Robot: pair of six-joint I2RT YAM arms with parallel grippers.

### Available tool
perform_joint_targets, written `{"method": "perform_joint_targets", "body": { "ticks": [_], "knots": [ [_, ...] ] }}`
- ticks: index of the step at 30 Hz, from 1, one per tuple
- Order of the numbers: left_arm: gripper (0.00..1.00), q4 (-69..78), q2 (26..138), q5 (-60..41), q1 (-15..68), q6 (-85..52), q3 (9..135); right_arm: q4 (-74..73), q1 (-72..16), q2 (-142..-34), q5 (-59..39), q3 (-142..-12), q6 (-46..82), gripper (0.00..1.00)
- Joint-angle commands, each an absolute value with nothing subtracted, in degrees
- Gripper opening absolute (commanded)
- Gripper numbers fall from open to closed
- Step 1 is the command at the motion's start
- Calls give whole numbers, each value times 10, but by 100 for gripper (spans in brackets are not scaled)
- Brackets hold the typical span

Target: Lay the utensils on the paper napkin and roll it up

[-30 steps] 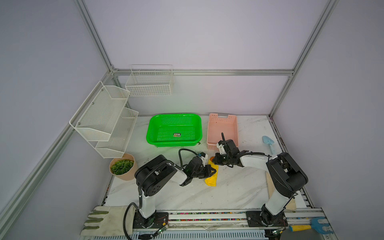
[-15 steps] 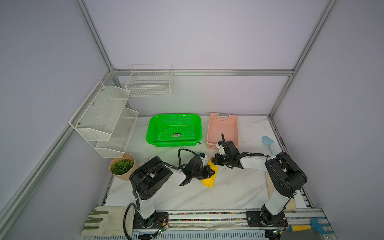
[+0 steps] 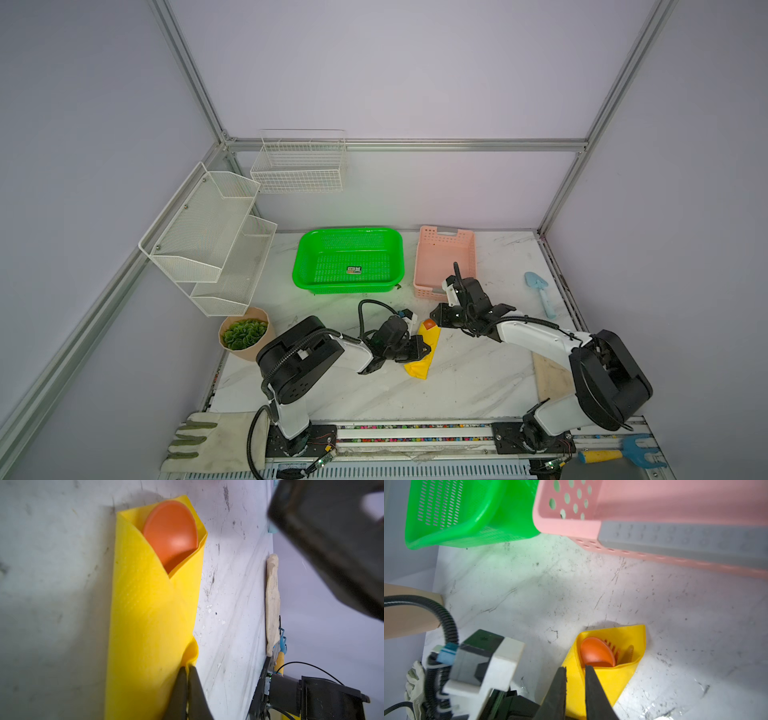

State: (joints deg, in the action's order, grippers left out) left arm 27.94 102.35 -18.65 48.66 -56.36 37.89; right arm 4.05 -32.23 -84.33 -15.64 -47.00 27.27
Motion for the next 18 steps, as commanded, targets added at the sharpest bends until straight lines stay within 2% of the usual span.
{"method": "perform_joint_targets", "body": {
  "ticks": [1,8,18],
  "knots": [
    [0,272,1002,-176,494,-559,350,83,-328,-822,-150,-465,266,19],
    [0,277,992,-170,500,-561,331,44,-367,-833,-178,-423,284,10],
    [0,276,989,-167,505,-559,331,2,-377,-882,-171,-416,294,7]
  ]
}}
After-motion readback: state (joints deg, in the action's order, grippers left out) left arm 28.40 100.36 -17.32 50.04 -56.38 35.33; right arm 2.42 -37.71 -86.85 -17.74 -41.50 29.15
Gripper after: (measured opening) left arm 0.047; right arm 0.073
